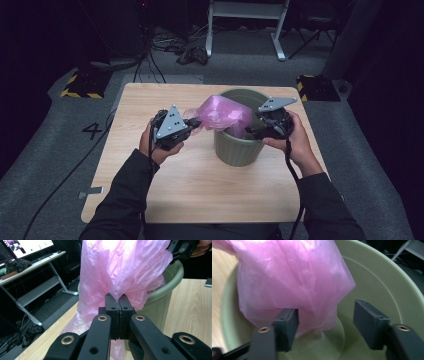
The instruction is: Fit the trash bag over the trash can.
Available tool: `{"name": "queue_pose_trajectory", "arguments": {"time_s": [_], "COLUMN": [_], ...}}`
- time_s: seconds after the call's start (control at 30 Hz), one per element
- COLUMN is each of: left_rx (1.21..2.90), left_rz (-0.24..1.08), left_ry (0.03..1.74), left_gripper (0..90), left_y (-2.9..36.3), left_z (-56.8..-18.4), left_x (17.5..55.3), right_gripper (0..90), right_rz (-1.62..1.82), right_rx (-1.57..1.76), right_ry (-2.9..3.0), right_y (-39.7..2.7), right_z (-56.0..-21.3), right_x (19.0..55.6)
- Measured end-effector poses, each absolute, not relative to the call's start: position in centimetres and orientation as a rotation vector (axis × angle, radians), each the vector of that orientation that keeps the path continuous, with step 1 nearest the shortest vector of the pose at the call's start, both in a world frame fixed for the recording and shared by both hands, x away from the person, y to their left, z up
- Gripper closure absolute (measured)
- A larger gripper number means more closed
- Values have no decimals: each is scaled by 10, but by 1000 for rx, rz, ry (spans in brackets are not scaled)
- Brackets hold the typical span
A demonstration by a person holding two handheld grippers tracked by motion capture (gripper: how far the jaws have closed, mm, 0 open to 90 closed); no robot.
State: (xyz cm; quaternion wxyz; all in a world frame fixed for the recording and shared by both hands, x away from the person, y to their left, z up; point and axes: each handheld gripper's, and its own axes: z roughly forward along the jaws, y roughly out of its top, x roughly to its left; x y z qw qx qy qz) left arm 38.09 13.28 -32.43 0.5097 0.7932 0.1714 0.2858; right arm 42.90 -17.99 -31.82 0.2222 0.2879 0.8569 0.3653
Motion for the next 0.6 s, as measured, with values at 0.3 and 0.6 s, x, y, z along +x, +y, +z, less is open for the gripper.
{"name": "queue_pose_trajectory", "arguments": {"time_s": [0.3,0.6], "left_rx": [1939,1947], "left_rz": [702,694], "left_ry": [423,401], "left_gripper": [893,893], "left_y": [124,113], "left_z": [-320,-319], "left_x": [384,385], "right_gripper": [230,230], "right_rz": [1188,1273], "right_rx": [695,568], "right_ry": [2330,2288], "right_y": [-203,-196], "right_z": [-306,-293], "right_x": [410,391]}}
